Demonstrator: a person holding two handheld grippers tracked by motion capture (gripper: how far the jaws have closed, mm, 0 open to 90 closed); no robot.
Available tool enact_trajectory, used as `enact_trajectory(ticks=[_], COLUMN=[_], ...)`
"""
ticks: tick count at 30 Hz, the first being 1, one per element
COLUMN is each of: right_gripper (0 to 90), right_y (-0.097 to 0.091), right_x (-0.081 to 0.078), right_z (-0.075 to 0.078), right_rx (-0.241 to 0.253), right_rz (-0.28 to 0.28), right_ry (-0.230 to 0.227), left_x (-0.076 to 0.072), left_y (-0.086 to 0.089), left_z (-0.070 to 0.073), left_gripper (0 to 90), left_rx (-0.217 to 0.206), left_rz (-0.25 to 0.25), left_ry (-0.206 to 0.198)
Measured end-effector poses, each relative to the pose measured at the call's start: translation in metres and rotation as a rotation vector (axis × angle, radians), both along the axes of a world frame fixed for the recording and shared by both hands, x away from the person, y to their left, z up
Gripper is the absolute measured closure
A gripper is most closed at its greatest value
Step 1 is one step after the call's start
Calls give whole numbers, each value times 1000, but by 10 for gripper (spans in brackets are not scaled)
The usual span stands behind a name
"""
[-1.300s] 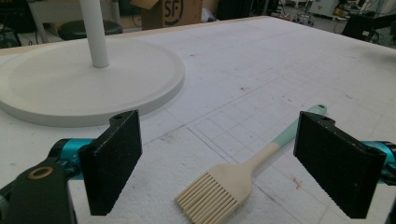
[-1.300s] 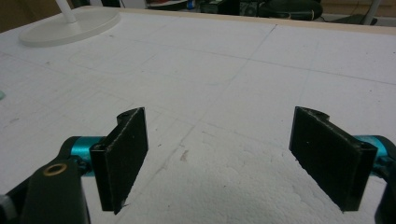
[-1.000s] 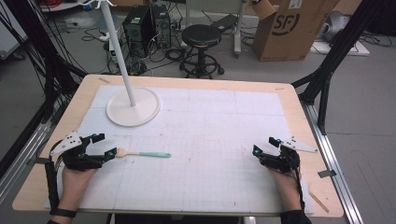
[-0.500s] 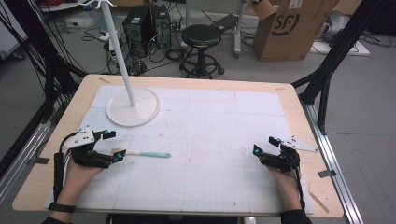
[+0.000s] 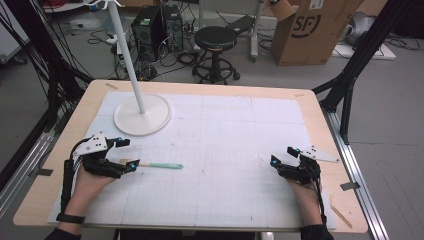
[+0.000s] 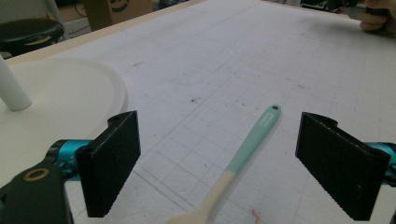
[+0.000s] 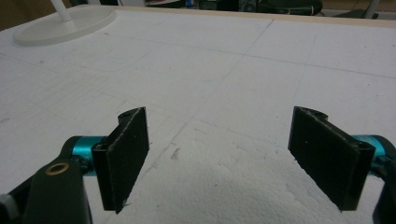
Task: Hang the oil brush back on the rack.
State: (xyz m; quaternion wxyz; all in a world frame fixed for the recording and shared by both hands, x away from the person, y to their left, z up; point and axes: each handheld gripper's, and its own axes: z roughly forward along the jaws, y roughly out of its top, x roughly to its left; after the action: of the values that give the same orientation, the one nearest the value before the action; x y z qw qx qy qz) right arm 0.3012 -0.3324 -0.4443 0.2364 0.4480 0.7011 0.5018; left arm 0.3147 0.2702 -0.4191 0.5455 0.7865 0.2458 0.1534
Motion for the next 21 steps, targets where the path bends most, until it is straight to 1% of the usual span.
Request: enact_trajectory(ticks=[4, 8, 9, 14, 17, 19, 21], right_gripper=[195, 196, 195, 196, 196, 196, 196], right_y=[0, -2, -2, -2, -2, -2, -2], right_x=[1, 2, 2, 2, 2, 2, 2], right_z=[-1, -1, -1, -2, -2, -2, -2], right_rx=[7, 18, 27, 30, 26, 33, 33], right_rz=[3, 6, 3, 2, 2, 1, 1], right_ry=[11, 11, 16, 22, 18, 23, 23], left_x=[4, 7, 7, 8, 9, 9, 10], left_y=[-3, -7, -8, -14, -17, -19, -21], left_z=[-3, -6, -7, -11, -14, -16, -18], left_gripper=[146, 149, 151, 178, 190, 223, 252], left_rx=[-1, 17, 22, 68, 100, 124, 133], left_rz=[-7, -33, -37, -72, -90, -95, -103], left_ry=[19, 40, 42, 52, 62, 64, 68])
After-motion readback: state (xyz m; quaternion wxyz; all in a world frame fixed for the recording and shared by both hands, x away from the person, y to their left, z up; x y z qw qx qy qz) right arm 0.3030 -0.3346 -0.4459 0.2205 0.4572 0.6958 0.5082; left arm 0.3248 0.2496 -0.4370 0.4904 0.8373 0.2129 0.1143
